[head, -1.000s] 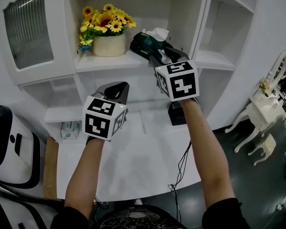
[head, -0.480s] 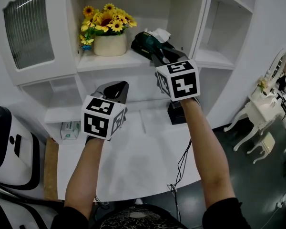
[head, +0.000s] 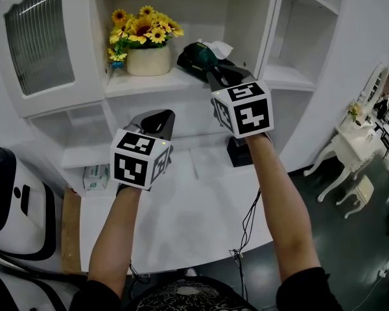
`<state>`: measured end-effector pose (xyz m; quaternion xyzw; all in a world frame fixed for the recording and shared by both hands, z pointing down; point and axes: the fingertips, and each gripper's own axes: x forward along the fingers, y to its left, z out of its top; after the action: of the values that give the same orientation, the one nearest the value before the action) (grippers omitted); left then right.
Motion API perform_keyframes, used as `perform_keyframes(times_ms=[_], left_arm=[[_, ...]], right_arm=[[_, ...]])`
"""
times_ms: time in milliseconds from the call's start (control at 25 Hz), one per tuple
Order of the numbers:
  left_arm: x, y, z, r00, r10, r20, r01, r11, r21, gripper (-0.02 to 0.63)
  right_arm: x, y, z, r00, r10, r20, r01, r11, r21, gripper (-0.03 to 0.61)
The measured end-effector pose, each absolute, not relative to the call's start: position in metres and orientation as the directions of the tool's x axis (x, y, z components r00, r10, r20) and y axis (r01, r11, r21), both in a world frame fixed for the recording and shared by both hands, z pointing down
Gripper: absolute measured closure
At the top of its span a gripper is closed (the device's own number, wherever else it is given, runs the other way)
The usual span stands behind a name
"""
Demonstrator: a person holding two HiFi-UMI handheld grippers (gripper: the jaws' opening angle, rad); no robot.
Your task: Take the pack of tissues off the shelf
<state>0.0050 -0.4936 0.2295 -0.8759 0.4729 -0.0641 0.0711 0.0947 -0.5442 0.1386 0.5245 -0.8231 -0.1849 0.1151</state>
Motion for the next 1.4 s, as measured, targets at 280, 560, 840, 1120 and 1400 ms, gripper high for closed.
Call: perform_keyframes(times_ms=[280, 560, 840, 1120, 1400], left_arm=[[0.004, -0.480, 0.230, 0.555, -0.831, 0.046, -0.812, -0.553, -0.188, 0.609], [-0.001, -0.461, 0.229, 0.565, -0.824, 0.044, -0.804, -0.561, -0.195, 0.609], [-0.007, -0.441, 0.229, 0.580, -0.813, 0.043, -0.793, -0.576, -0.200, 0.609], [-0.007, -0.414, 0.232, 0.607, -0.793, 0.047, -0.771, -0.602, -0.208, 0.609], [-0.014, -0.384, 0.236, 0.615, -0.787, 0.047, -0.765, -0.611, -0.207, 0.609]], right_arm=[[0.096, -0.527, 0.135, -0.417, -0.908, -0.030, -0.832, 0.369, 0.415, 0.522], [0.101, -0.504, 0.132, -0.393, -0.916, -0.077, -0.856, 0.335, 0.393, 0.526], [0.098, -0.472, 0.126, -0.379, -0.919, -0.109, -0.873, 0.316, 0.373, 0.531], [0.104, -0.435, 0.125, -0.349, -0.926, -0.146, -0.896, 0.284, 0.340, 0.532], [0.101, -0.394, 0.131, -0.335, -0.928, -0.162, -0.908, 0.271, 0.320, 0.532]])
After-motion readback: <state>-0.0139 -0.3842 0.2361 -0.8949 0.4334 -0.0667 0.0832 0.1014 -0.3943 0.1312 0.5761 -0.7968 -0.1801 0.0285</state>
